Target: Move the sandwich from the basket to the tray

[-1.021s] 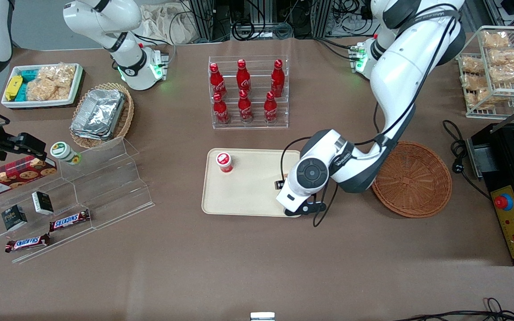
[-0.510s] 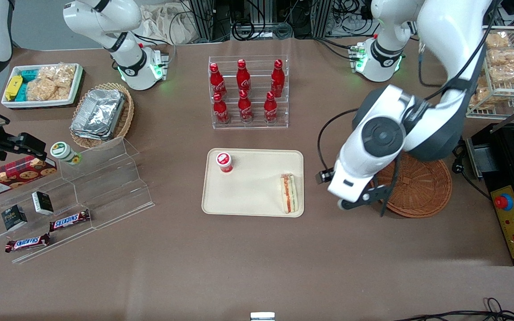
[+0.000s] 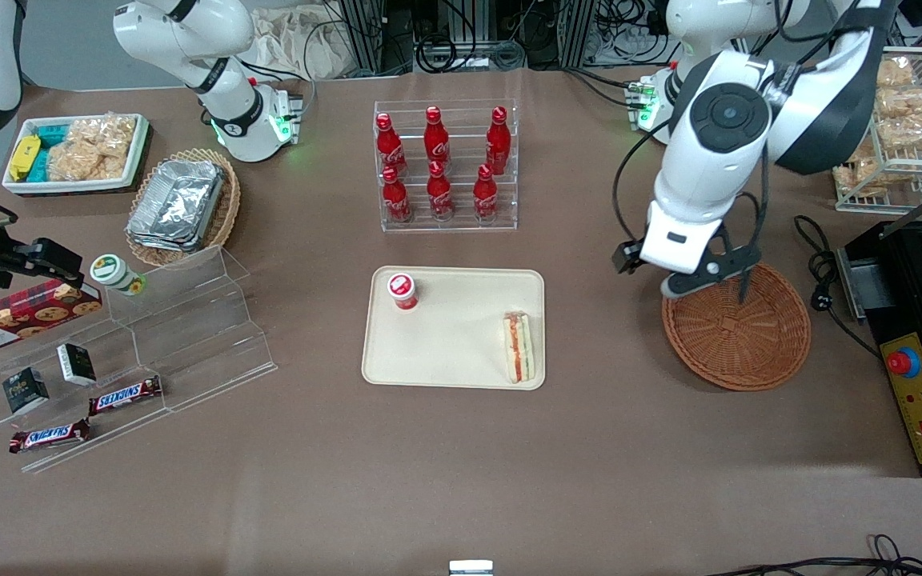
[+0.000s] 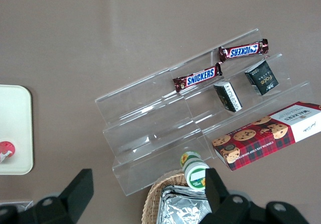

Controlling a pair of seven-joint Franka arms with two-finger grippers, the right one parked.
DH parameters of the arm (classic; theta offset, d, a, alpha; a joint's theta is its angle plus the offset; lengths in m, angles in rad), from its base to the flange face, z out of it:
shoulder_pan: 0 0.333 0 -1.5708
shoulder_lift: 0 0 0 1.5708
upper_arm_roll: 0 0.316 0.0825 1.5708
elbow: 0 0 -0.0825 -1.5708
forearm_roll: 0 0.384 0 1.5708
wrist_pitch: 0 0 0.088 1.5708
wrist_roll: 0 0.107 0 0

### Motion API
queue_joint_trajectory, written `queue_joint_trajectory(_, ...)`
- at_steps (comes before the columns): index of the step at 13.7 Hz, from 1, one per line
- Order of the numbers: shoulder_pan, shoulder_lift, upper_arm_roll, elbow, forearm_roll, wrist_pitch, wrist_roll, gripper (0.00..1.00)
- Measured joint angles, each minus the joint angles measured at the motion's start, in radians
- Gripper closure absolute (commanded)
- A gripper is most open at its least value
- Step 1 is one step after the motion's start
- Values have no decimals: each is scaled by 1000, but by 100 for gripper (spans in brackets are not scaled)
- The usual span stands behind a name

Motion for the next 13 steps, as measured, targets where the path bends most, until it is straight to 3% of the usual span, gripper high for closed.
queue_joint_trajectory(4,86,-64,65,-22,-55,-71,304,0)
queue_joint_trajectory(8,39,-59,223,70,-86,-207,589,0)
queue_joint_trajectory(13,-60,62,348,293,-95,-363,716,0)
